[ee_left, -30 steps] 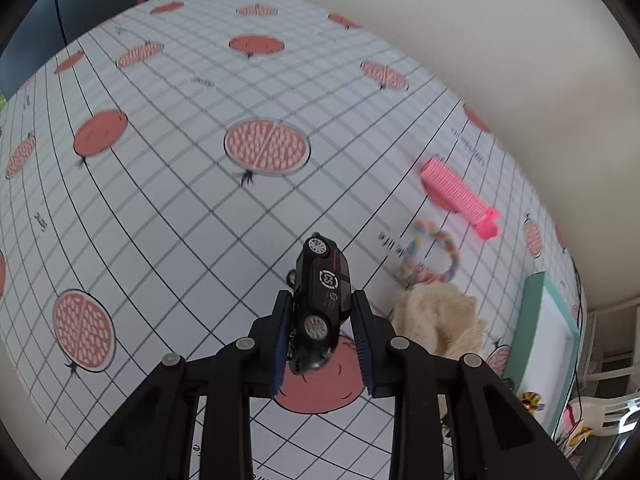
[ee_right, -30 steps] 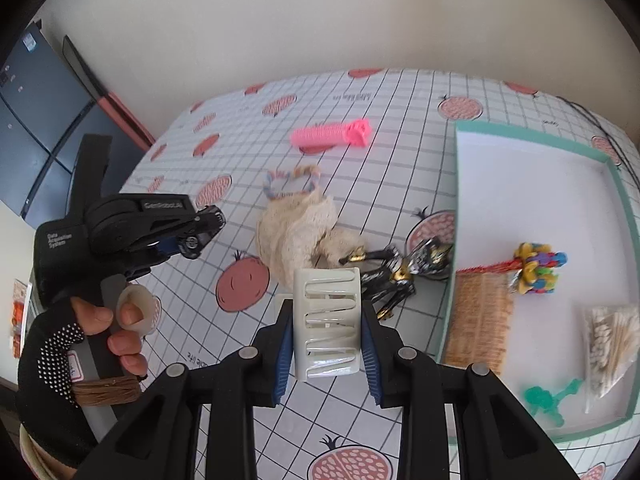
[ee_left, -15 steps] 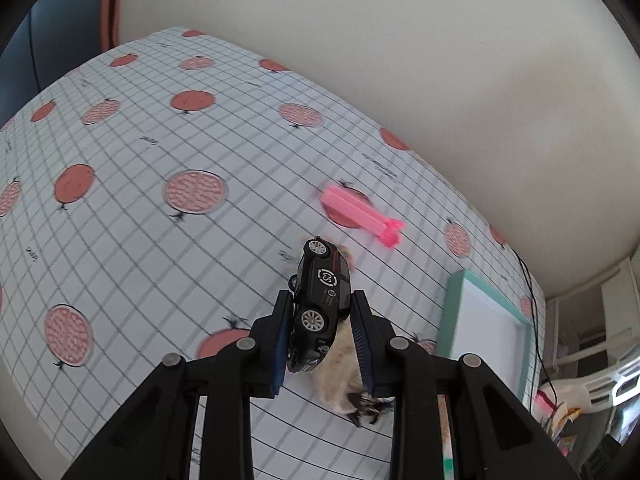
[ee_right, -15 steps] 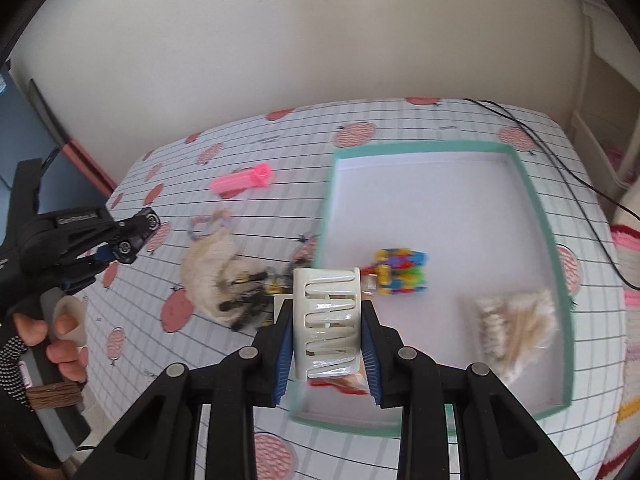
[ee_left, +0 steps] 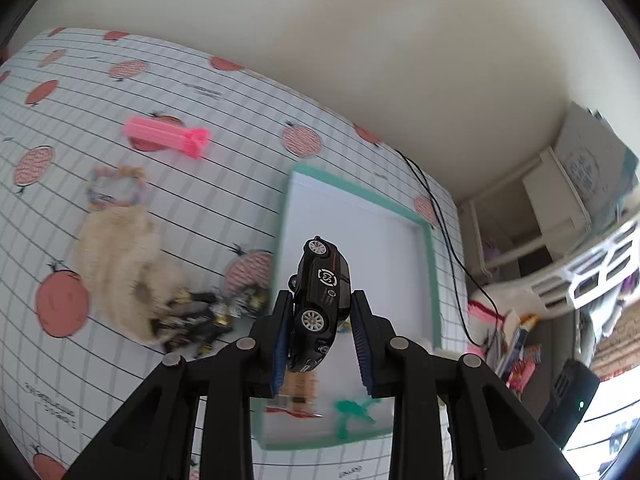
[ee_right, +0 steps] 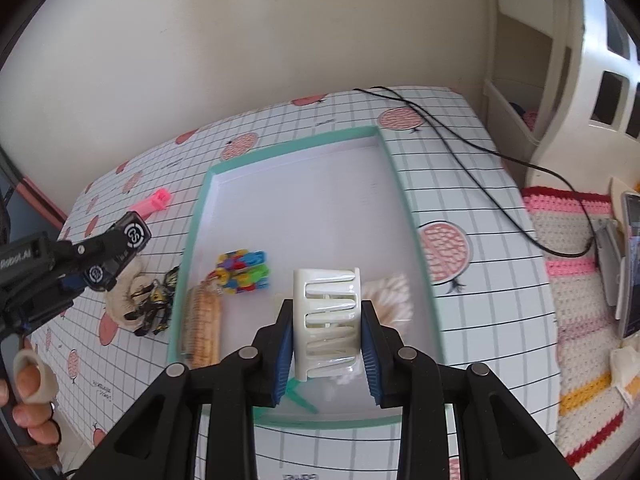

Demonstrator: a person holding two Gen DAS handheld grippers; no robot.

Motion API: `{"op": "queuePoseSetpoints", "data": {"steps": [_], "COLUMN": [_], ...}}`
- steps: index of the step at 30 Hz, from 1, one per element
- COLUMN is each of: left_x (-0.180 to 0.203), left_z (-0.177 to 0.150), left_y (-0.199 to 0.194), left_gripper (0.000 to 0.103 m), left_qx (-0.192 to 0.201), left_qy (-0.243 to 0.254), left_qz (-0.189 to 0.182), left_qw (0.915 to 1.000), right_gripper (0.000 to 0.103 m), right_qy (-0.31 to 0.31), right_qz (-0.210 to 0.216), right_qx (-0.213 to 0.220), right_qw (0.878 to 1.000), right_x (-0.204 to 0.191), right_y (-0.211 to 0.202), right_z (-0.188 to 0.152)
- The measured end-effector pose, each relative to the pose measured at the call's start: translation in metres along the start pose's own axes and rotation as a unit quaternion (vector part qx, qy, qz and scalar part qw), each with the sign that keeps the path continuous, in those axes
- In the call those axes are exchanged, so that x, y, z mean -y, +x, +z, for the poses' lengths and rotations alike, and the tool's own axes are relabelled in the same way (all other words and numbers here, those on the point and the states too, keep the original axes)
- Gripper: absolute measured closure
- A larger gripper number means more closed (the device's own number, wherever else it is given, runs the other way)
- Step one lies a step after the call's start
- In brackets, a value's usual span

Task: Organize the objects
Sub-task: 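Carry the car with the left tool while the right tool carries the white holder into the teal box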

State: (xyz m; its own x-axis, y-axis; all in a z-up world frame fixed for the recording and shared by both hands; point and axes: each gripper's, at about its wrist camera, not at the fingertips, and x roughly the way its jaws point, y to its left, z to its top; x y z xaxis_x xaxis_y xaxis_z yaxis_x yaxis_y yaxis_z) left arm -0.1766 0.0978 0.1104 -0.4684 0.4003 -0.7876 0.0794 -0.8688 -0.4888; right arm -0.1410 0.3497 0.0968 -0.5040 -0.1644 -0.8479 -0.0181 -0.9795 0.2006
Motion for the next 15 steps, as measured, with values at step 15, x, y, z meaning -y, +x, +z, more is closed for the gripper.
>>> {"op": "queuePoseSetpoints", "data": {"steps": [15], "left_x": [0.050], "left_z": [-0.036], "left_y": [0.045], "left_gripper": [0.073], "left_qx": [-0.051], "left_qy": [0.080], "left_qz": [0.037], "left_qw": [0.9948], "right_gripper": [0.070], "right_qy": [-0.002], "right_qz": [-0.006], "right_qx": [-0.003], "right_qw": [1.000], "right_x": [-0.004], "right_y": [0.023], "right_z": [0.019]}}
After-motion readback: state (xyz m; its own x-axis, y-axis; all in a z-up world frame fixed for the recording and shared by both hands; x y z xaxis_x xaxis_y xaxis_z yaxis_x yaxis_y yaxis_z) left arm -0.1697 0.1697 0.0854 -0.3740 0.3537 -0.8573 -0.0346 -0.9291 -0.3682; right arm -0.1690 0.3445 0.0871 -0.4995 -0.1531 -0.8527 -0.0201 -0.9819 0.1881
